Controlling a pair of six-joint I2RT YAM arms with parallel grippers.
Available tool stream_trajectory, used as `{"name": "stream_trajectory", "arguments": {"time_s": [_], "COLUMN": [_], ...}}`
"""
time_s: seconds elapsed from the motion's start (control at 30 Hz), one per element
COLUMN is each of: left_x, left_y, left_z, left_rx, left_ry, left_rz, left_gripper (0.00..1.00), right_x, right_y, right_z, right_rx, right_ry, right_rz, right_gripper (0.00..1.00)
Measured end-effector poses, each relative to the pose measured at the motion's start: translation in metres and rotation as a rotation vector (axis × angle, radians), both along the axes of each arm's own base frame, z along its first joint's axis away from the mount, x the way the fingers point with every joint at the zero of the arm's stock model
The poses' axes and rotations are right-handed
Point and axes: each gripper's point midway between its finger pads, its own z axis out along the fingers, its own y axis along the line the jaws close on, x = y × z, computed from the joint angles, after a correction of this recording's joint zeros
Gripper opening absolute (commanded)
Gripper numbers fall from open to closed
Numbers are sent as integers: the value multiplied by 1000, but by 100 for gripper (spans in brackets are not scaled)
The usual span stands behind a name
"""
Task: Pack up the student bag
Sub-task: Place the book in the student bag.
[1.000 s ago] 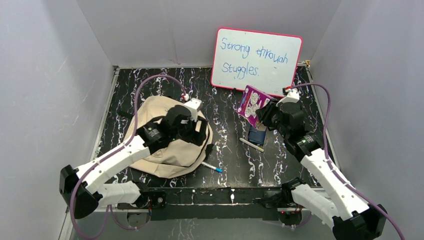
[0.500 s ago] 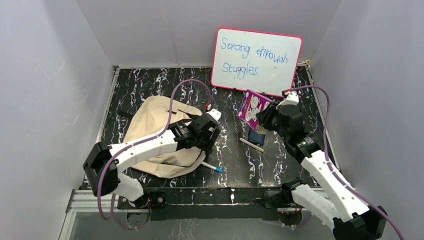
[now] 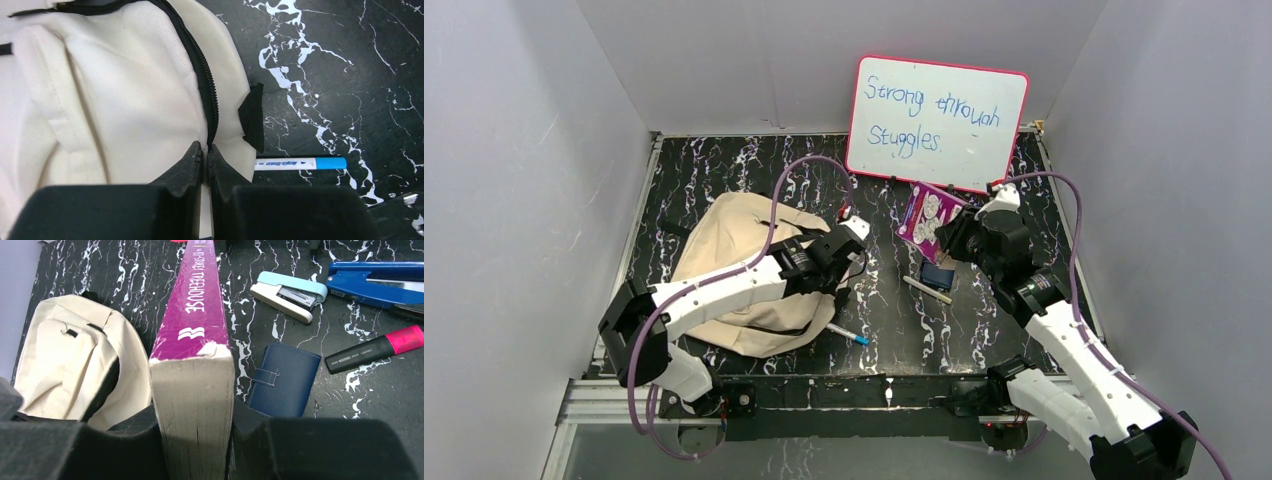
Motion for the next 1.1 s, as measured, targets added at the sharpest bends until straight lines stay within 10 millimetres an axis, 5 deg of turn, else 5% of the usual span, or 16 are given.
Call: {"name": "stream_trajectory", "arguments": {"time_s": [0.47, 0.73, 0.93, 1.1], "left_x": [23, 53, 53, 57], "left_y": [28, 83, 94, 100], "left_z": [75, 117, 158, 178], "left_rx": [-30, -68, -128, -139], "left_ry": [-163, -262, -352, -408], "left_rz": [90, 265, 275, 296], "left_gripper": [0, 0, 0, 0], "right_x": [-9, -22, -39, -49], "right_y": [21, 69, 98, 119], "right_z": [-10, 3, -7, 14], "right_rx": [57, 381, 605, 698], "right_ry": [45, 107, 227, 226], "right_rz": [107, 236, 310, 374], "right_gripper": [0, 0, 0, 0]}}
